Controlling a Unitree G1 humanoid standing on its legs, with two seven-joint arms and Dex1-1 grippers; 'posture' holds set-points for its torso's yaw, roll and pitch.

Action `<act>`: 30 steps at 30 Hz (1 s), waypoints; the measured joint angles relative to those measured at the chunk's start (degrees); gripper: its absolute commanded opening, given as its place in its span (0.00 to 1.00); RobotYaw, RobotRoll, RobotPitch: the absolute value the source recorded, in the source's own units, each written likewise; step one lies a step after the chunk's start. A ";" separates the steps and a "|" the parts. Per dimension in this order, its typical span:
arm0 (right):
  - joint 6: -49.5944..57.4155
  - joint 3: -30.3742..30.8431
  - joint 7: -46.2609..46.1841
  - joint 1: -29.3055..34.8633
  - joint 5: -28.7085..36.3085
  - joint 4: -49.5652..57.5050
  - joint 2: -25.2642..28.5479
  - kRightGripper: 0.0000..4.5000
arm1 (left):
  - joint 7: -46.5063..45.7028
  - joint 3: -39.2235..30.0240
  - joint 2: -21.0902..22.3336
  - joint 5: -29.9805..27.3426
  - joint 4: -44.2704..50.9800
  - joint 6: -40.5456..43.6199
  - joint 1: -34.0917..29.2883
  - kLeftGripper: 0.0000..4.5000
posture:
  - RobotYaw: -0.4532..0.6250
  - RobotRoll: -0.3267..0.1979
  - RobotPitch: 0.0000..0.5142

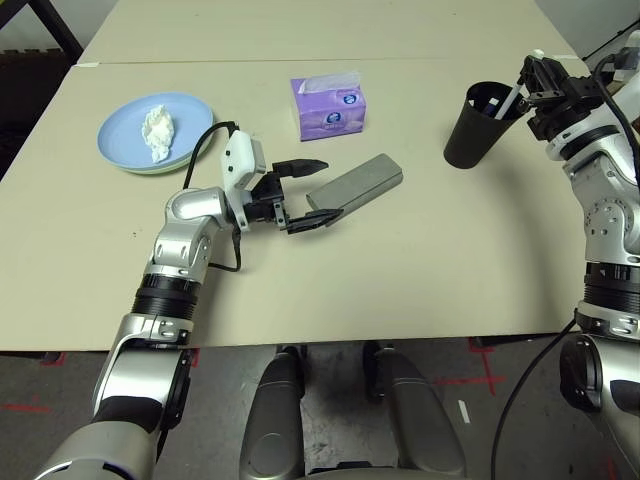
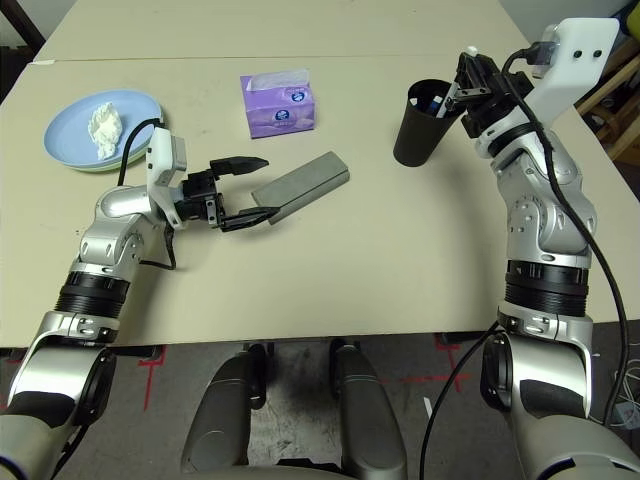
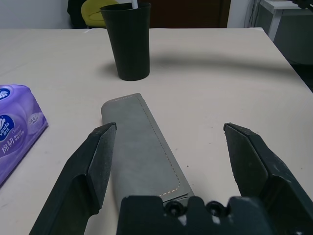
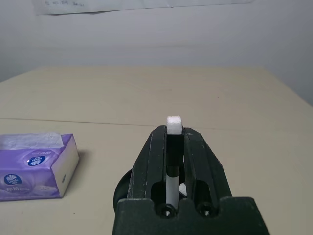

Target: Organize and tidy the items on the table.

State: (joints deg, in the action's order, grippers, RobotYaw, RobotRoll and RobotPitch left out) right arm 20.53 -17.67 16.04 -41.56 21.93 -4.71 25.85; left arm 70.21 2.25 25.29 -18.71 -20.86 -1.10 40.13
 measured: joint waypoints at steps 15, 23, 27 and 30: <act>0.88 0.86 0.81 0.55 0.19 -0.02 -0.21 0.99 | -0.05 0.00 0.07 0.00 0.18 0.08 -0.01 1.00 | 0.46 0.62 0.41; -3.86 -1.17 8.61 4.74 5.49 1.50 -1.24 0.99 | -2.01 -0.09 0.06 0.48 0.22 -0.10 -0.04 1.00 | 0.46 0.62 0.37; -7.81 -1.13 11.64 10.21 5.79 2.50 -2.26 0.99 | -10.97 -2.33 -2.47 1.29 1.15 -0.23 -0.54 1.00 | 0.46 0.62 0.35; -9.22 -1.15 9.81 12.61 5.47 3.97 -4.33 0.99 | -19.55 -3.92 -5.13 3.08 2.68 -1.03 -0.71 1.00 | 0.46 0.62 0.35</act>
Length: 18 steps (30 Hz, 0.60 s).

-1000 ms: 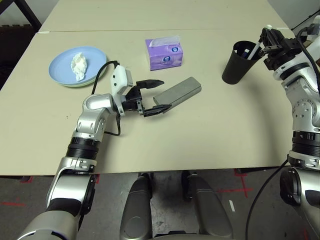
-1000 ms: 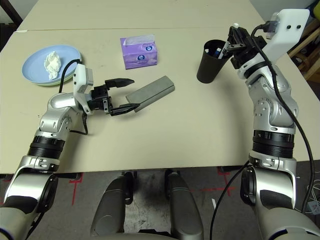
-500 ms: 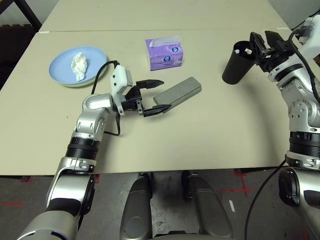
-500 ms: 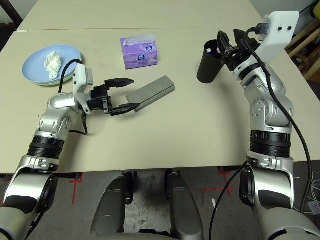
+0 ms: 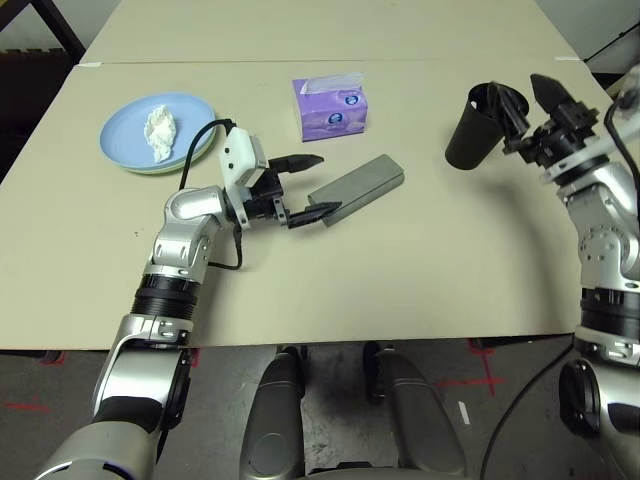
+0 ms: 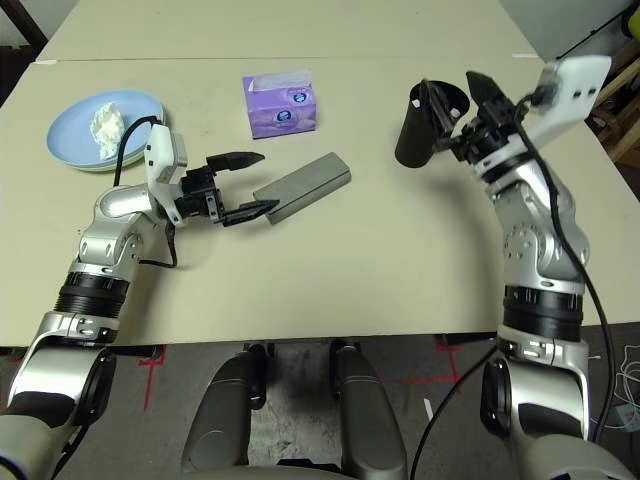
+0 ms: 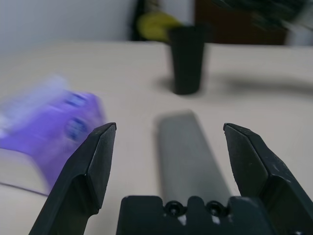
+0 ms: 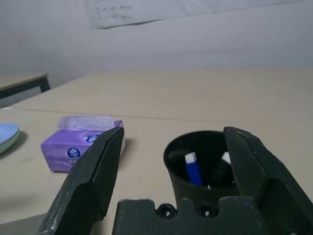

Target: Organize and tidy the items on the table.

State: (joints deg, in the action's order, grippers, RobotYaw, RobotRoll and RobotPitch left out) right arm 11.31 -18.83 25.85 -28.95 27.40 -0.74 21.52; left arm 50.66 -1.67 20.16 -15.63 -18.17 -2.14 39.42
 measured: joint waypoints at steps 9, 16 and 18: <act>-2.30 1.33 -12.68 4.70 -6.92 1.73 -6.64 0.99 | -23.19 -3.79 -3.84 6.48 0.12 -2.16 -1.31 1.00 | 0.47 0.62 0.36; -2.24 1.99 -15.87 3.28 -9.42 -0.45 -5.77 0.99 | -42.78 -11.25 -7.81 7.51 3.54 3.61 -4.22 1.00 | 0.48 0.62 0.37; -2.28 1.70 -14.20 2.49 -8.72 -1.53 -4.48 0.99 | -43.94 -11.14 -7.66 7.98 5.11 4.37 -5.85 1.00 | 0.49 0.62 0.37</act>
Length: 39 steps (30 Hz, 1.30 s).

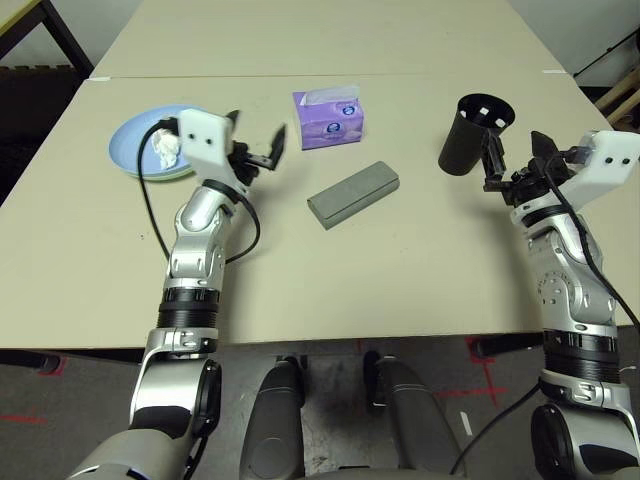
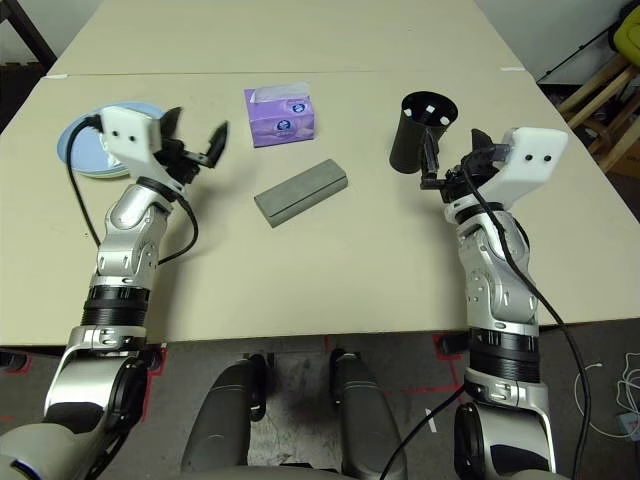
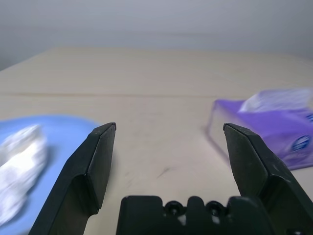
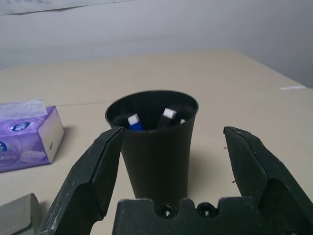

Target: Organize and tidy the items on the table.

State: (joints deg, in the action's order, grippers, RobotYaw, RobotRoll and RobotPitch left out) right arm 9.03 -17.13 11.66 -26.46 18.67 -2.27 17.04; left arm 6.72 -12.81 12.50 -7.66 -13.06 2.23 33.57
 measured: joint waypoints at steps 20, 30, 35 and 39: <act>-5.03 -1.84 8.49 4.04 2.38 -5.69 3.88 0.99 | 6.65 -4.74 11.51 -2.05 -1.90 -6.64 -4.97 1.00 | 0.48 0.62 0.43; -6.99 -1.86 3.57 3.00 0.87 -8.33 3.35 0.99 | 2.27 -6.94 12.53 -1.31 -8.34 -9.28 -4.94 1.00 | 0.47 0.62 0.43; -7.09 -1.97 3.58 2.79 0.88 -8.97 3.76 0.99 | 2.03 -7.45 12.49 -2.14 -8.26 -9.14 -5.90 1.00 | 0.47 0.62 0.44; -7.17 -1.99 3.83 2.54 1.02 -9.13 3.93 0.99 | 3.18 -7.92 11.96 -4.87 -7.82 -8.01 -6.24 1.00 | 0.47 0.62 0.44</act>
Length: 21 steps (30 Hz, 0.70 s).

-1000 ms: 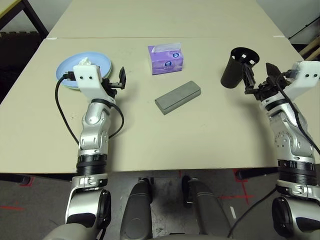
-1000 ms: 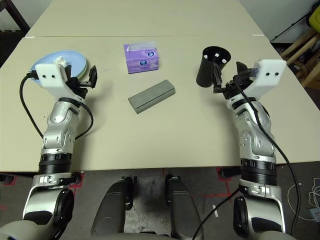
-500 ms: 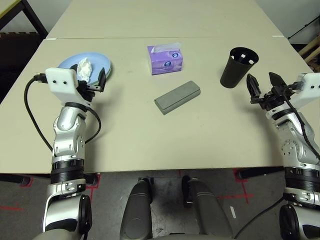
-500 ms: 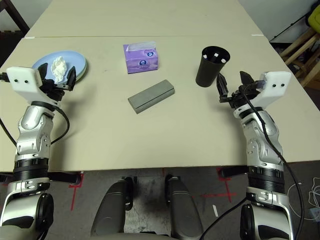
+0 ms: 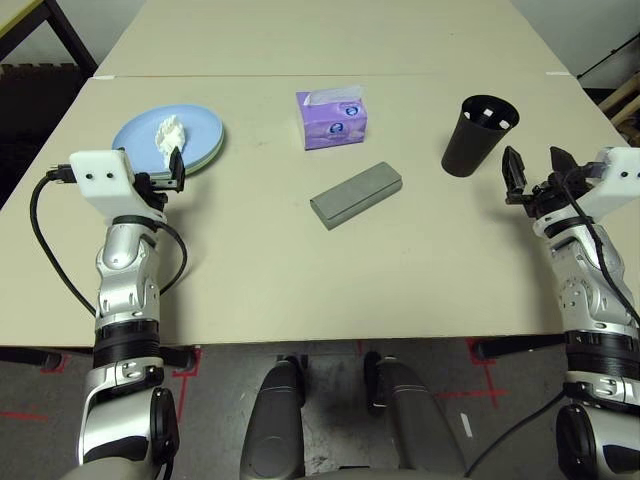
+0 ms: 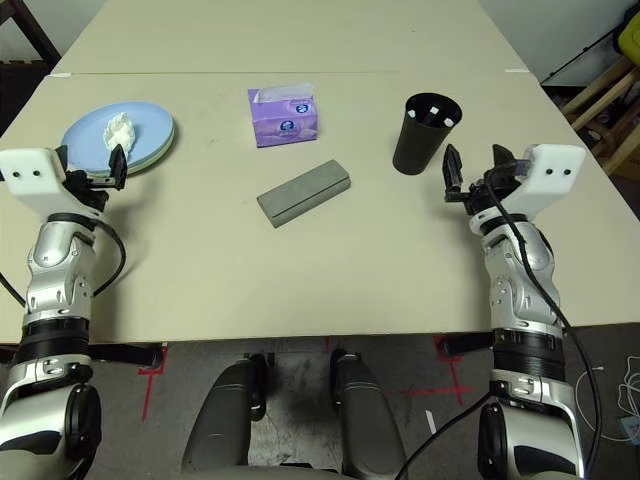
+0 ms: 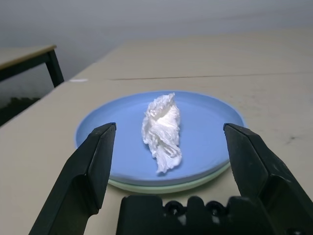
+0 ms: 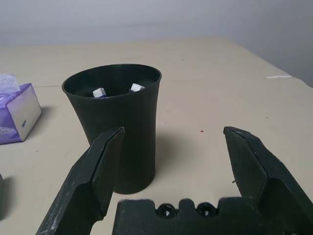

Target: Organize and tidy the items on the table.

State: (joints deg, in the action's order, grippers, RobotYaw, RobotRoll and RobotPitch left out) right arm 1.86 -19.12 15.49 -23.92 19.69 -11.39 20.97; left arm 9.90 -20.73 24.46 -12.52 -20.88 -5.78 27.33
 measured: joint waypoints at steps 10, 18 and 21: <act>-0.85 -1.15 -0.70 -0.03 0.41 -0.38 0.00 0.99 | 1.86 -1.15 -0.33 -4.36 0.86 2.84 0.00 1.00 | 0.47 0.62 0.44; -1.07 -2.13 -4.92 -0.12 -1.41 -2.55 0.85 0.99 | 0.21 -1.38 -0.32 -4.08 0.87 2.88 0.00 1.00 | 0.47 0.62 0.44; -1.27 -2.12 -4.93 -0.26 -1.54 -2.91 0.88 0.99 | -0.09 -1.38 -0.32 -4.06 0.89 2.88 0.00 1.00 | 0.47 0.62 0.44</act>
State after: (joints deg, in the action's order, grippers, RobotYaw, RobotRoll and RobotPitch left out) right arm 0.59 -21.24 10.56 -24.19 18.15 -14.30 21.84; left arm 9.81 -22.11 24.14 -16.58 -19.99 -2.90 27.33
